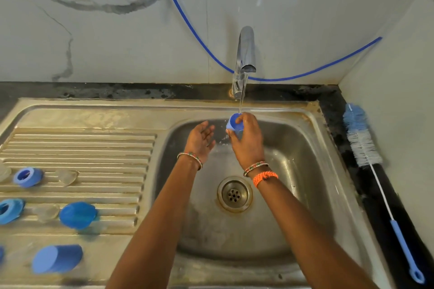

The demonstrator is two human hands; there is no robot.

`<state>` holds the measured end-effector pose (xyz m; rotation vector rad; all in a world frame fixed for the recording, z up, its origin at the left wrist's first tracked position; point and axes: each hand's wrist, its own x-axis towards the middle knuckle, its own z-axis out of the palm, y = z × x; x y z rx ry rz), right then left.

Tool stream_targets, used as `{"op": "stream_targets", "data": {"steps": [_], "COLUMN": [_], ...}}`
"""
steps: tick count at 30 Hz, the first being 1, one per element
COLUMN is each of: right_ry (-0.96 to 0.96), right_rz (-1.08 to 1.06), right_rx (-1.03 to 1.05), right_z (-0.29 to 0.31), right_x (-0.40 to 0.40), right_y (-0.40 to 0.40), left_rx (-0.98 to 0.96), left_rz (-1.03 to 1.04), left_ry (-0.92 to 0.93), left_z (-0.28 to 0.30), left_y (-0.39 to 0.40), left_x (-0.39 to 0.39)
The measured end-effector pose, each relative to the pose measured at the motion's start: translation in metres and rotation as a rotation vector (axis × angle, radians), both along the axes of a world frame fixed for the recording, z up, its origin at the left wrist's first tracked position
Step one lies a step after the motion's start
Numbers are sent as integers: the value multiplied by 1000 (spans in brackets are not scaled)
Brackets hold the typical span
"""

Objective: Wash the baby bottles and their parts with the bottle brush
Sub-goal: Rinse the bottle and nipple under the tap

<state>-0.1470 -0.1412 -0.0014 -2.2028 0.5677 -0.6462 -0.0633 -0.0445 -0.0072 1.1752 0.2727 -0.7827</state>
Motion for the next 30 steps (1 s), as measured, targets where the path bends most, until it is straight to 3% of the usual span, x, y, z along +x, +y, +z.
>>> {"op": "stream_targets", "data": {"steps": [3, 6, 8, 9, 12, 14, 16, 24, 26, 28, 30], "right_ry": [102, -11, 46, 24, -282, -367, -353, -156, -96, -29, 27], "right_rz": [-5, -52, -24, -38, -78, -25, 10, 21, 1, -3, 35], "right_rx": [126, 209, 358, 586, 1522, 1818, 1914, 1796, 1360, 634, 296], "right_z": [-4, -1, 1, 3, 21, 32, 35, 32, 25, 13, 4], "right_x": [-2, 5, 10, 12, 11, 9, 9, 10, 8, 4, 2], "right_y": [2, -2, -7, -9, -11, -12, -12, -8, -8, -15, -20], "left_rx": [-2, -1, 5, -1, -48, -83, -109, -154, -104, -49, 5], "left_rz": [-46, -118, -123, -111, -94, -118, -149, -132, -116, -94, -101], "left_ry": [-14, -47, -37, -37, -91, -103, -96, 28, 36, 25, 9], "left_z": [2, 2, 3, 4, 5, 7, 11, 12, 10, 4, 0], "left_y": [3, 0, -1, -3, -5, -7, -11, -12, -8, -3, 3], "left_x": [1, -1, -4, -6, -9, -8, -9, -12, -13, -12, -10]}}
